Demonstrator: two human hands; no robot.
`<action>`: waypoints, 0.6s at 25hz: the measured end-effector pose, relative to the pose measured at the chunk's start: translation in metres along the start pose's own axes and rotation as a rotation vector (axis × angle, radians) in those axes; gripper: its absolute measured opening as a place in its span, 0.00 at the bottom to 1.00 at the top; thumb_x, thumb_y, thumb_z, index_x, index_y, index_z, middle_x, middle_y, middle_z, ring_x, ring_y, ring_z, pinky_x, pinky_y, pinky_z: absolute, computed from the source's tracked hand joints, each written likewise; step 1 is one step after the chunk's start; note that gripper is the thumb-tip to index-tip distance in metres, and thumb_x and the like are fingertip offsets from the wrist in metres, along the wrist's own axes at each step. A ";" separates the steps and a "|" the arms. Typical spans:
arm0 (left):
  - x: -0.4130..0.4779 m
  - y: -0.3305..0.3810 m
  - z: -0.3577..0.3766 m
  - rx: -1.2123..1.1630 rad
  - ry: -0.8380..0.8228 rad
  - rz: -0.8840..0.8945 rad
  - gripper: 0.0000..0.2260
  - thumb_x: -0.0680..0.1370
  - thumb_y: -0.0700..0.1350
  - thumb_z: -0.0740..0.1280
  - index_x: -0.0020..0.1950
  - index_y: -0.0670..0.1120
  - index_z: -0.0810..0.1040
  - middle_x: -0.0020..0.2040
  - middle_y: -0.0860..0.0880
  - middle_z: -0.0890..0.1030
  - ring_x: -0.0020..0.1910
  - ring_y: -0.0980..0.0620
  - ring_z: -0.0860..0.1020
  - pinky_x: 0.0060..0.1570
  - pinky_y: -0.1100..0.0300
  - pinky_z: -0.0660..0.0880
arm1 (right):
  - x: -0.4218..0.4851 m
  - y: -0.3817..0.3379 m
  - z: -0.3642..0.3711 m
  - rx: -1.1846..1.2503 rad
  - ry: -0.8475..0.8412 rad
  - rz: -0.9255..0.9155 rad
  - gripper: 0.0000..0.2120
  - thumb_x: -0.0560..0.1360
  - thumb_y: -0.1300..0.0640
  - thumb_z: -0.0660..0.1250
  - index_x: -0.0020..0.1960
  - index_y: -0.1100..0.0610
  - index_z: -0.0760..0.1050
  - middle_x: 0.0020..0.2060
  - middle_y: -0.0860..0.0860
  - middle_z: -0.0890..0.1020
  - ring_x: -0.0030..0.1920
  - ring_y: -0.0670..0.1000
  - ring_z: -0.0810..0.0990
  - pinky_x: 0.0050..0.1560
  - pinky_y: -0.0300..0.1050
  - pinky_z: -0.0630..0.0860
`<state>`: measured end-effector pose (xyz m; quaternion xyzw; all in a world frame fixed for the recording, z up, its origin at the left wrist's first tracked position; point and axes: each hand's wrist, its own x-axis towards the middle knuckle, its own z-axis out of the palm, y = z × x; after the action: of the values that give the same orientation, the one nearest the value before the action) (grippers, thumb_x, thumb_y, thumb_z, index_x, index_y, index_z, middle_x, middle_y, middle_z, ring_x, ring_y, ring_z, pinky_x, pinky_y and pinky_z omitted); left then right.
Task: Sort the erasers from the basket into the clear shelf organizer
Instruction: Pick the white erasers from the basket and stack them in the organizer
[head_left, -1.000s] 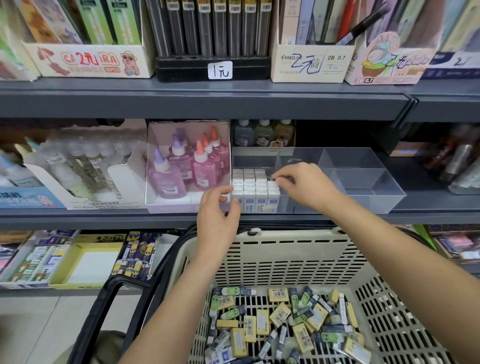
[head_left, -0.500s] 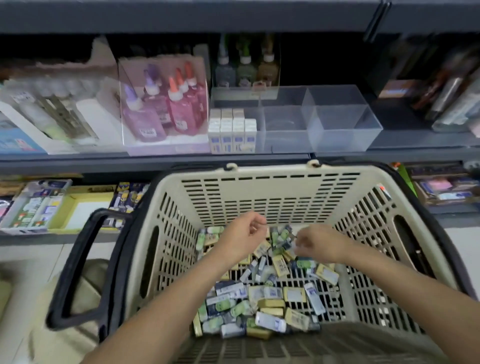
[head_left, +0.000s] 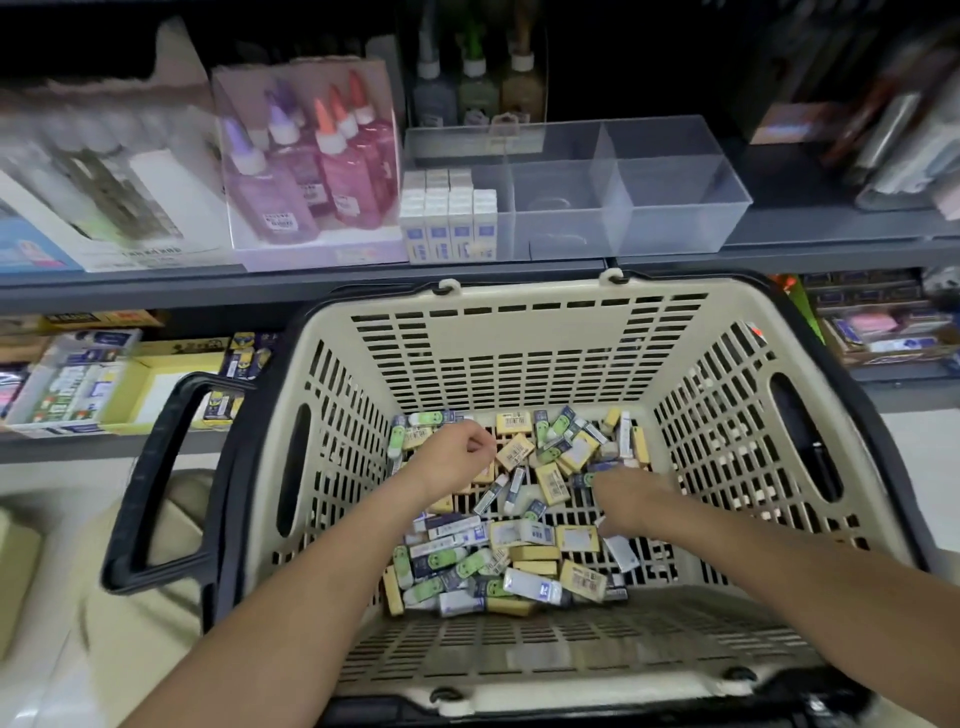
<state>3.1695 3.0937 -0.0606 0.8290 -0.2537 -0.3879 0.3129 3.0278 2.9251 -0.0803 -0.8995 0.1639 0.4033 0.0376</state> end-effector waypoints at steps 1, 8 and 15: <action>0.001 0.000 0.001 0.028 -0.015 0.009 0.07 0.79 0.45 0.61 0.54 0.46 0.76 0.42 0.55 0.75 0.38 0.55 0.74 0.36 0.65 0.73 | -0.001 -0.002 0.000 0.037 -0.017 -0.002 0.17 0.71 0.54 0.69 0.31 0.54 0.65 0.28 0.48 0.70 0.29 0.48 0.71 0.28 0.40 0.68; -0.003 -0.003 0.021 0.057 -0.270 0.039 0.10 0.76 0.49 0.67 0.53 0.45 0.75 0.49 0.48 0.78 0.47 0.53 0.77 0.47 0.59 0.76 | -0.011 -0.020 -0.042 0.831 -0.010 -0.127 0.06 0.72 0.58 0.70 0.41 0.59 0.75 0.35 0.53 0.82 0.32 0.46 0.80 0.34 0.37 0.77; -0.003 0.002 0.011 -0.164 -0.196 -0.062 0.05 0.78 0.45 0.64 0.44 0.45 0.73 0.39 0.48 0.74 0.36 0.58 0.75 0.44 0.58 0.80 | -0.012 -0.026 -0.043 0.885 0.046 -0.230 0.08 0.74 0.62 0.67 0.53 0.58 0.76 0.42 0.51 0.81 0.40 0.46 0.80 0.41 0.37 0.76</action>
<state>3.1585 3.0911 -0.0629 0.7661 -0.2250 -0.4960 0.3412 3.0595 2.9444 -0.0445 -0.8180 0.2203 0.2674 0.4591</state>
